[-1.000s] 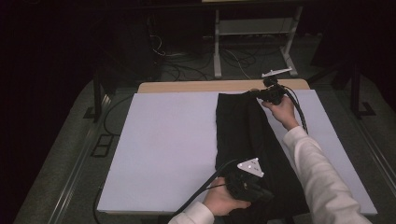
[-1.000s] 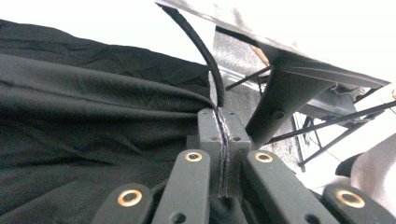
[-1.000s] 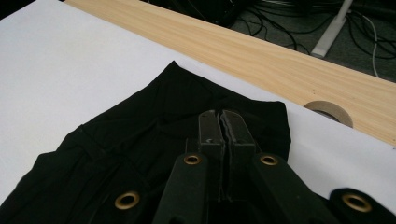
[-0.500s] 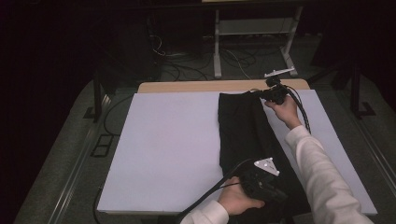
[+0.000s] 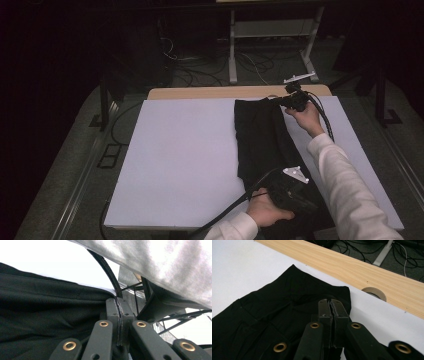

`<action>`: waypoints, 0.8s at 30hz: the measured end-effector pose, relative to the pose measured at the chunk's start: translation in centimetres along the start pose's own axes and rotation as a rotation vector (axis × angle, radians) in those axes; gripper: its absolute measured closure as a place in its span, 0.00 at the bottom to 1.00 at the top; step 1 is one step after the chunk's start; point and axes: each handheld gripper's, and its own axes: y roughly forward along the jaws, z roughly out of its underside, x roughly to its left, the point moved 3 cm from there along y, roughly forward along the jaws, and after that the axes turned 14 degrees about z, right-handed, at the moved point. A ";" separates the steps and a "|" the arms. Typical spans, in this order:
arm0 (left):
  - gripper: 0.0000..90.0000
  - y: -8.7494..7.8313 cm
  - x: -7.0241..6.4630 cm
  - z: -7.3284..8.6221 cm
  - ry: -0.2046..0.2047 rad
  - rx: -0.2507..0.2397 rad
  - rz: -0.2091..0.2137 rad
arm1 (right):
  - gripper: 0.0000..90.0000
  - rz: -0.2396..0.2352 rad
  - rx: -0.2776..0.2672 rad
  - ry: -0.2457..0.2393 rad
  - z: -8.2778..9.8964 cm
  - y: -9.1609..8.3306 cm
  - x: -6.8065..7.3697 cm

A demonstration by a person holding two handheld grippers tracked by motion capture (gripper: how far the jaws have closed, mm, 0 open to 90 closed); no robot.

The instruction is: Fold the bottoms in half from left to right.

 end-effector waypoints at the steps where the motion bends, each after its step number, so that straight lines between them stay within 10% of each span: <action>1: 0.98 0.1 0.2 0.0 -0.007 0.001 0.005 | 0.96 0.000 0.000 -0.001 0.0 0.0 0.0; 24: 0.98 2.4 2.1 -0.8 -0.041 -0.034 0.003 | 0.94 0.015 0.041 -0.050 -0.1 0.6 -0.1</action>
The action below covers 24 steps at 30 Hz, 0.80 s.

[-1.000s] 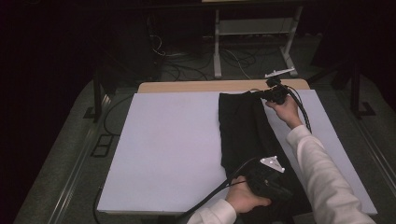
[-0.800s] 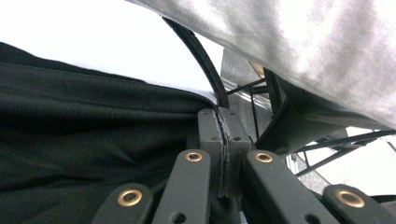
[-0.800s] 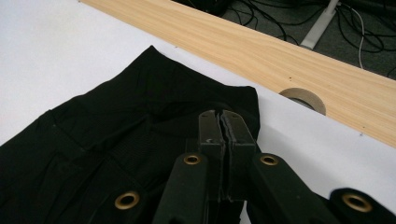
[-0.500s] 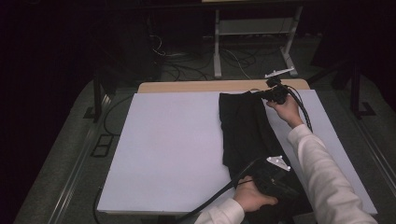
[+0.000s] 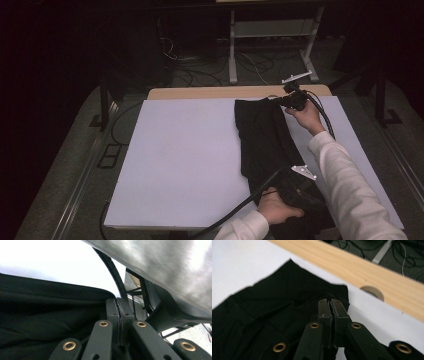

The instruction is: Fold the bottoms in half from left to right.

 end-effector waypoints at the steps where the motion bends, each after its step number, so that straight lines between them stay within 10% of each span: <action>1: 0.98 0.1 0.2 0.0 -0.004 -0.002 -0.004 | 0.93 -0.012 0.017 0.003 0.3 0.1 0.0; 5: 0.97 0.6 0.8 0.1 -0.022 -0.007 -0.003 | 0.79 -0.091 0.089 0.068 1.4 -0.2 -0.6; 12: 0.96 1.1 0.7 0.0 -0.005 -0.011 0.000 | 0.49 -0.080 0.056 0.143 3.0 -4.0 -2.4; 20: 0.61 0.3 -0.4 -0.1 0.026 -0.065 0.073 | 0.20 -0.058 0.006 0.185 3.5 -7.0 -2.5; 24: 0.49 -0.8 -0.7 -0.1 0.059 -0.085 0.036 | 0.10 -0.060 -0.025 0.177 3.6 -7.8 -2.1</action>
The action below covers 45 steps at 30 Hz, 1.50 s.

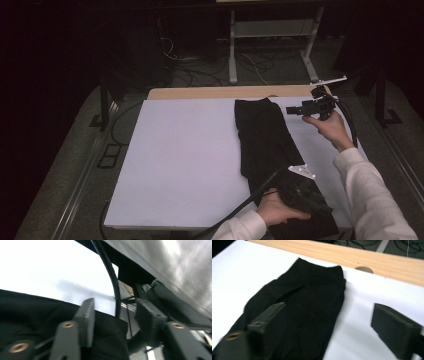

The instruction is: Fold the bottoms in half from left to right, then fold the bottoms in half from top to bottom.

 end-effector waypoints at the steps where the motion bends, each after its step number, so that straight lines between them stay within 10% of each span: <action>1: 0.43 -0.4 -0.1 0.0 0.005 -0.005 -0.021 | 0.05 0.004 -0.008 -0.009 0.0 -0.2 0.2; 11: 0.01 -6.0 -0.6 0.1 0.024 -0.031 -0.144 | 0.00 -0.022 -0.053 -0.018 0.5 -1.7 1.1; 45: 0.00 -16.7 2.0 -0.6 0.110 -0.088 -0.421 | 0.00 -0.079 -0.052 -0.025 1.6 -0.2 2.2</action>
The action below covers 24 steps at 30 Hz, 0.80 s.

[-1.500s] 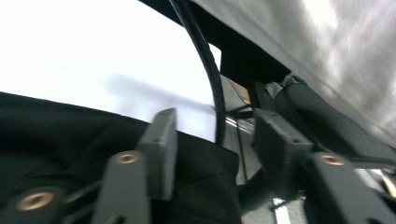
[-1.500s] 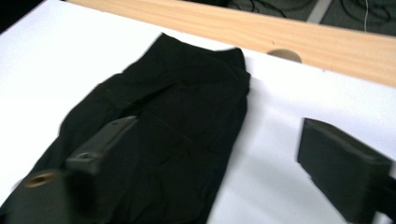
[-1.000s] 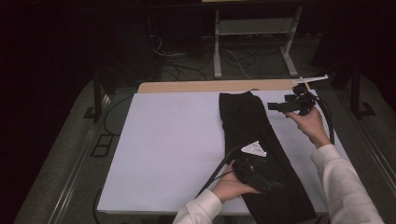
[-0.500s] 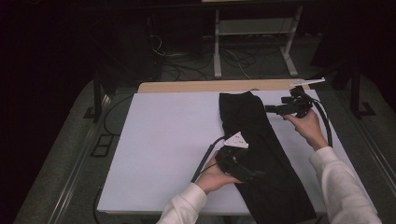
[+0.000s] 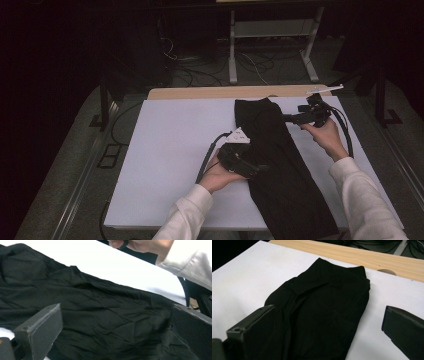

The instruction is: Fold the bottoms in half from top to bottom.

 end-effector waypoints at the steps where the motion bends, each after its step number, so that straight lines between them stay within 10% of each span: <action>1: 0.00 0.0 0.0 0.0 0.000 0.000 0.000 | 0.00 -0.001 0.000 0.000 0.0 0.0 -0.1; 24: 0.00 -3.3 5.0 -2.4 -0.003 -0.040 -0.136 | 0.00 0.002 -0.008 -0.014 0.3 0.8 -0.1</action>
